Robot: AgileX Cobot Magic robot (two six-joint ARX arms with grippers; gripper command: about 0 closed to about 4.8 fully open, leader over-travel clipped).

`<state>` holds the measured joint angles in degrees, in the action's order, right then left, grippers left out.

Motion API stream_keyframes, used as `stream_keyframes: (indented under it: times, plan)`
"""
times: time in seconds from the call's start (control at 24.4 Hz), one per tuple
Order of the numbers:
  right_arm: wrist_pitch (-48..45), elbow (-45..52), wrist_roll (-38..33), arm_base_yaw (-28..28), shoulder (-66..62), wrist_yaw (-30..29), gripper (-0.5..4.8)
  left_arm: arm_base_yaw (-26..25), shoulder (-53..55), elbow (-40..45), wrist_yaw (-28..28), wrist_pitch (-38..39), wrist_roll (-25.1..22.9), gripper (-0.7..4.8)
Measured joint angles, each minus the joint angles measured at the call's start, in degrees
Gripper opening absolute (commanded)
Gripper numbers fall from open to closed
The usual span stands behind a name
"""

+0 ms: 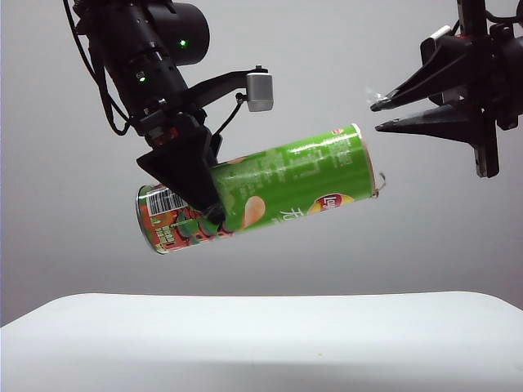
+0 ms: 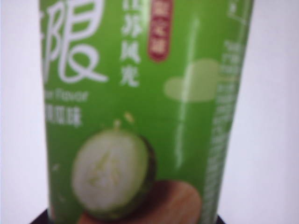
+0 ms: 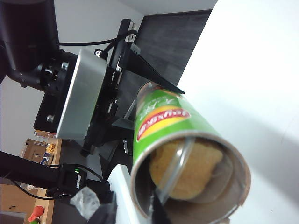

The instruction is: Pick up the green tub of chips from the desk, pull out the transparent container with the chips inside partially, and then place the chips back on the desk.

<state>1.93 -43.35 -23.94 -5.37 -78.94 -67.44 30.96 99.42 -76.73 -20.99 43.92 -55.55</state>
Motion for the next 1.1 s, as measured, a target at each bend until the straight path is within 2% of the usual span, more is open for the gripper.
stream_keyframes:
  times: [0.57, 1.1]
  plan:
    - [-1.4, 0.0, 0.0, 0.0, -4.8, 0.2, 0.9, 0.0, 0.0, 0.0, -0.1, -0.3, 1.0, 2.77]
    - [-3.5, 0.0, -0.5, -0.7, -4.7, 0.0, 0.9, 0.8, 0.1, 0.0, -2.9, -1.5, 1.1, 2.77]
